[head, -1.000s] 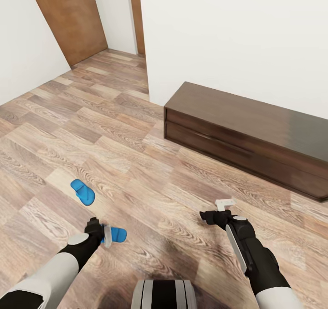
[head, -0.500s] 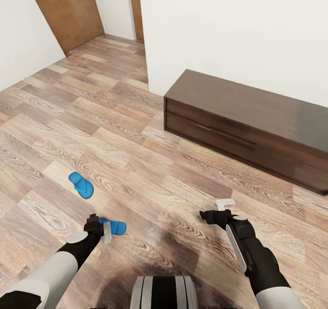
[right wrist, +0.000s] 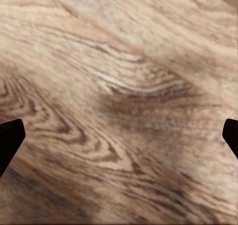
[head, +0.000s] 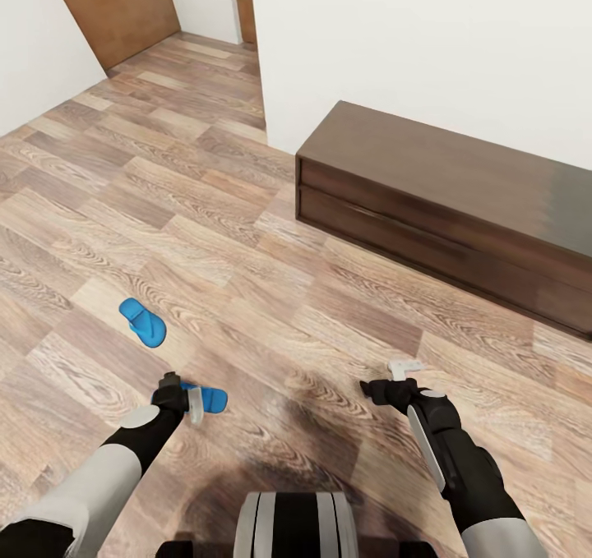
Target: In the bedroom, move the book from the bed onto either nightstand, and place the two sandals side by side next to the bed.
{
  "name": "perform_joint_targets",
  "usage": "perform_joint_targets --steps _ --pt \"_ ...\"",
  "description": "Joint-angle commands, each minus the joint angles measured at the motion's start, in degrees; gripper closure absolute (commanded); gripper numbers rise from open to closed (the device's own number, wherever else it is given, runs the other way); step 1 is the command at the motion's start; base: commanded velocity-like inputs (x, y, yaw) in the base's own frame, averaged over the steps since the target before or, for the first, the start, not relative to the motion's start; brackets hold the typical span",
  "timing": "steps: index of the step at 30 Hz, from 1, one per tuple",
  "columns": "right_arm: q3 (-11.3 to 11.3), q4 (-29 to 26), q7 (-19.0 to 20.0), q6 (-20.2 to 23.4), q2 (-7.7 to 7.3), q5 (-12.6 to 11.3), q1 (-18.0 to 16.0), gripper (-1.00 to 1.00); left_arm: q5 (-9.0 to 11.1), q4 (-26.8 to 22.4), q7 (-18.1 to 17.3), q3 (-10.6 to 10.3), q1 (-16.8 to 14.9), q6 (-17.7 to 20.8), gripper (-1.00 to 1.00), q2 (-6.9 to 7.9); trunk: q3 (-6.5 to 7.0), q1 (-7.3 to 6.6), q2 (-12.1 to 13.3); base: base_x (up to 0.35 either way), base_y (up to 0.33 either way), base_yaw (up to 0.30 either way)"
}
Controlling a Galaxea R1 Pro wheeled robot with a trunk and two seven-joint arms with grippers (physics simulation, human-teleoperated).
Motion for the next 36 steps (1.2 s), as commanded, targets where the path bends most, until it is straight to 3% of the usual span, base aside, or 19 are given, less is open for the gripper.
perform_joint_targets --steps 1,15,28,36 --pt "0.06 -0.06 0.14 0.29 -0.03 0.04 -0.01 -1.00 -0.60 -0.13 -0.65 -0.37 -0.25 0.16 -1.00 0.06 -0.26 0.02 -0.03 0.000 0.000 0.000" --pt "0.01 -0.02 0.15 0.29 -0.03 0.00 -0.03 -1.00 -4.89 -0.50 -1.46 -0.28 -2.78 0.44 -1.00 -0.01 -3.37 0.38 -0.22 0.000 0.000 0.000" --pt "0.07 0.16 0.23 0.22 -0.03 -0.05 0.00 -1.00 -5.19 -0.65 -1.57 -0.30 -3.42 0.44 -1.00 0.68 -6.25 0.71 -0.39 0.000 0.000 0.000" --pt "0.09 0.22 0.23 0.20 -0.03 -0.04 -0.01 -1.00 -5.21 -0.90 -2.80 -0.34 -3.42 0.44 -1.00 0.46 -6.25 0.71 -0.39 0.000 0.000 0.000"
